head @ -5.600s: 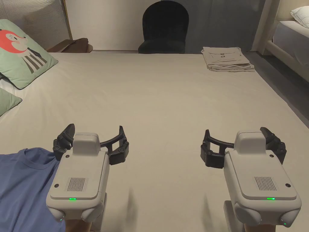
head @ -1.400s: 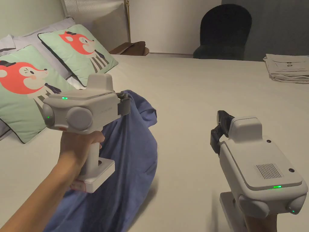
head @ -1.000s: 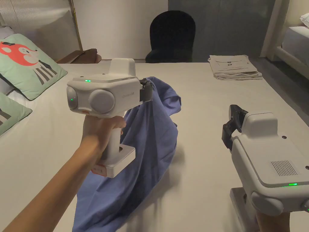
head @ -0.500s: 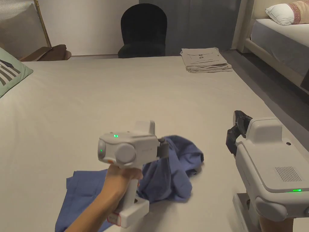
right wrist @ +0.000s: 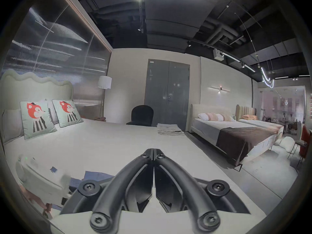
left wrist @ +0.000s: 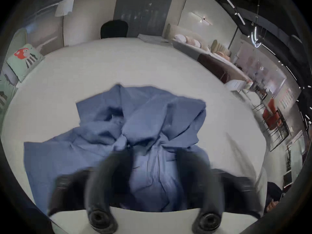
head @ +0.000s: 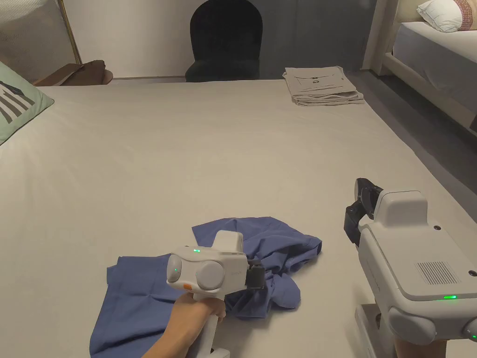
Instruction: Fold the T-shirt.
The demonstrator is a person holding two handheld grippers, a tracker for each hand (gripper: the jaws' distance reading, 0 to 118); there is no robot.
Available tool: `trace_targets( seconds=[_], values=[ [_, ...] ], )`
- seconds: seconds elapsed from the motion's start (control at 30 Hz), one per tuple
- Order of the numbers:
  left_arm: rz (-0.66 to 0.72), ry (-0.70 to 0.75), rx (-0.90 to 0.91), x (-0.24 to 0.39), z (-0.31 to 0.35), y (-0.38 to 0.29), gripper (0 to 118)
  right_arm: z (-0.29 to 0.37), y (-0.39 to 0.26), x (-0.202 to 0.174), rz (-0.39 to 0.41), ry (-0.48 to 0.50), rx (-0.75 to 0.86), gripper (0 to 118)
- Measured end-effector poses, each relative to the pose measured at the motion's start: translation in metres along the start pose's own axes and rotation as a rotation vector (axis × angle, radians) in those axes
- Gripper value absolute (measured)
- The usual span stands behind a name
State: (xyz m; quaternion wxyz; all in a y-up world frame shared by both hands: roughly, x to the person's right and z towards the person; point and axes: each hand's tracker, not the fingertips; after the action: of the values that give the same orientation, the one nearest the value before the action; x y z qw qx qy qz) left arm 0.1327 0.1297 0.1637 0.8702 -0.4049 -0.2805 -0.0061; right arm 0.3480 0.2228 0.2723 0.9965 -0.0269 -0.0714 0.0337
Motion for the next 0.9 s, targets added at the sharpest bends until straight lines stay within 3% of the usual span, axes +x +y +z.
trace_targets(
  seconds=[0.03,0.07,0.27,0.63,0.67,0.73,0.8,0.9],
  values=[
    [-0.007,0.016,0.025,-0.002,0.01,0.009,89,0.0,0.001,-0.001,0.001,0.001,0.002,0],
    [-0.003,0.027,0.056,-0.001,0.022,0.012,109,0.0,0.002,-0.003,0.002,0.003,0.004,0],
    [-0.006,0.085,0.317,-0.02,0.097,0.038,109,0.0,0.009,-0.015,-0.006,0.013,0.017,0],
    [-0.039,0.415,0.656,-0.085,0.173,0.011,106,0.0,0.013,-0.04,0.004,0.057,0.03,0],
    [-0.045,0.411,0.653,-0.09,0.173,0.008,101,0.0,0.013,-0.042,0.004,0.06,0.03,0],
    [-0.044,0.415,0.689,-0.097,0.175,0.0,55,0.0,0.014,-0.045,0.003,0.069,0.028,0],
    [-0.051,0.445,0.693,-0.1,0.173,-0.003,1,0.0,0.013,-0.047,0.003,0.074,0.029,0],
    [-0.067,0.498,0.67,-0.108,0.164,-0.003,0,-0.001,0.014,-0.049,0.003,0.08,0.028,0]
  ],
)
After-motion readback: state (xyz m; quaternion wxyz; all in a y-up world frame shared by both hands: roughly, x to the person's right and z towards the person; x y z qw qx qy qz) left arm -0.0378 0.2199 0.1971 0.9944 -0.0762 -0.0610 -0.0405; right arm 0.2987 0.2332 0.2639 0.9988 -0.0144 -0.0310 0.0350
